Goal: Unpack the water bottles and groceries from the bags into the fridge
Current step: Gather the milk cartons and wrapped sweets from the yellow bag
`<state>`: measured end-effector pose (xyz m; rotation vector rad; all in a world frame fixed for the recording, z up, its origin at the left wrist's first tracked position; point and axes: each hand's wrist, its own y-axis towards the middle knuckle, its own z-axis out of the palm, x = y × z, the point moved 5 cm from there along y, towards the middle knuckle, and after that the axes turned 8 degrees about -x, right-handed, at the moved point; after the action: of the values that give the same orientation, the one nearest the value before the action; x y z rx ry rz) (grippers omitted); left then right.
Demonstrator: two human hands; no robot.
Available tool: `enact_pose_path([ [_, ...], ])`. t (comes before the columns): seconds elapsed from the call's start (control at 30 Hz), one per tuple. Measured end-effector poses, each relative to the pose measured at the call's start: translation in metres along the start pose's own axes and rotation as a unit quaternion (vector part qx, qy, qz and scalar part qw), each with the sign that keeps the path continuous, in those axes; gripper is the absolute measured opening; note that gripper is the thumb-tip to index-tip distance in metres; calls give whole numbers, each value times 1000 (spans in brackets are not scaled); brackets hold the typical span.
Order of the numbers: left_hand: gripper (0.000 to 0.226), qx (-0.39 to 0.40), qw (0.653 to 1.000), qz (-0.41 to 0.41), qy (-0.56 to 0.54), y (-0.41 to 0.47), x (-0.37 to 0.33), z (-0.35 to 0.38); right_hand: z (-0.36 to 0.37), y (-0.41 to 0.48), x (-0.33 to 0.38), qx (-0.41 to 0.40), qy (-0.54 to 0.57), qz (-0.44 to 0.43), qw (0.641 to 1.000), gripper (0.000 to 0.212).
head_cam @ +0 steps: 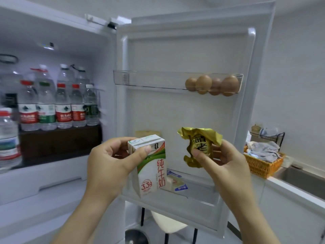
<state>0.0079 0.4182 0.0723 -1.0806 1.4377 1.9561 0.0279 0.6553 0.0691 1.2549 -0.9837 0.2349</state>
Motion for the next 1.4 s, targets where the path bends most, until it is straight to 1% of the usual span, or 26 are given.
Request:
enact_pose_path([
  [0.23,23,-88,995,-4,50,48,36,0,44,29,-55,20,-21,28,999,26],
  [0.4,21,-104,991,0,89,76,54,9,73,49,-92,27,-24,85,996,26],
  [0.53,25,-109,989,1,105,96,69,24,87,51,-127,39,-38,147,988,24],
  [0.7,26,-79,983,-12,162,110,96,41,85,49,-148,18,-53,178,983,22],
  [0.87,19,-47,979,-36,194,105,122,51,87,47,-151,21,-72,173,982,22],
  [1.0,20,-11,975,-48,216,96,135,55,86,47,-150,12,-74,171,982,18],
  [1.23,21,-3,975,-28,222,93,138,56,85,48,-151,9,-84,175,981,19],
  [1.4,27,0,973,-20,229,87,146,53,86,48,-151,9,-91,173,981,20],
])
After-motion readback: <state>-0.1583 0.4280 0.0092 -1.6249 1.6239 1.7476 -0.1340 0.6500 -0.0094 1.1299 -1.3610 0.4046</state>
